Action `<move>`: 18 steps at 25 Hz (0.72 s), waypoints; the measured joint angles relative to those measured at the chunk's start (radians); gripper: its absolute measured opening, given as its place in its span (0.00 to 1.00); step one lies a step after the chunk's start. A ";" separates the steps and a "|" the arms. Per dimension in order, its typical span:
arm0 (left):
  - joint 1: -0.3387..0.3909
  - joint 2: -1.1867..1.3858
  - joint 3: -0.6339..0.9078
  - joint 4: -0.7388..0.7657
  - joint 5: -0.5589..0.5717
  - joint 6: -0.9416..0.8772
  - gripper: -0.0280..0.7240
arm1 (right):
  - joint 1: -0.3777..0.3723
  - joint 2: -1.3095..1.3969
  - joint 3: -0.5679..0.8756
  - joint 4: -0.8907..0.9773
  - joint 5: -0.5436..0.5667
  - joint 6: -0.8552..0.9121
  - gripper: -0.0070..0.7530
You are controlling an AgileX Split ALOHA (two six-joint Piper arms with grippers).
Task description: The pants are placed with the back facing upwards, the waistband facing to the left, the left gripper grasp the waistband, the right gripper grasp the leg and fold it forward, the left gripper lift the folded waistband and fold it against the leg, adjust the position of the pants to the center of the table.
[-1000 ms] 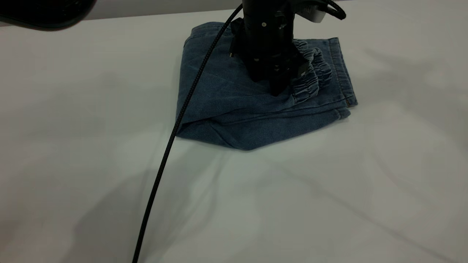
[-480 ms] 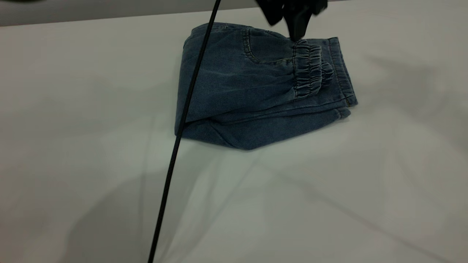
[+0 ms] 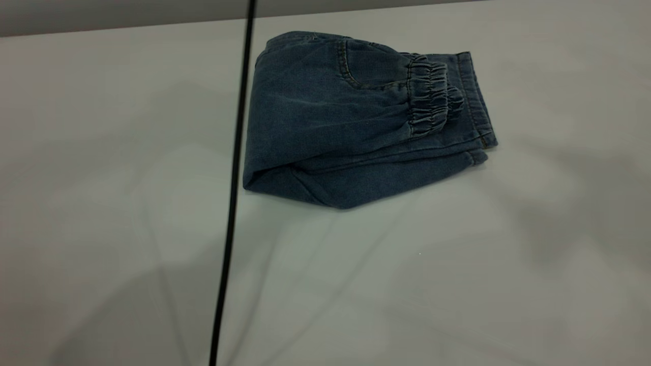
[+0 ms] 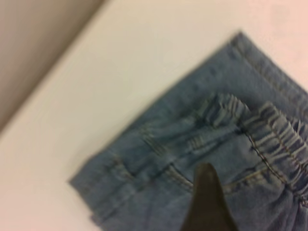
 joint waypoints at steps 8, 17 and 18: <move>0.000 -0.190 0.012 0.018 0.000 -0.020 0.64 | 0.000 -0.236 0.277 0.002 0.000 -0.076 0.64; 0.000 -0.456 0.207 0.053 -0.002 -0.062 0.64 | 0.000 -0.580 0.672 0.001 0.000 -0.135 0.64; 0.000 -0.488 0.240 0.051 -0.002 -0.070 0.64 | 0.000 -0.613 0.710 0.000 0.000 -0.135 0.64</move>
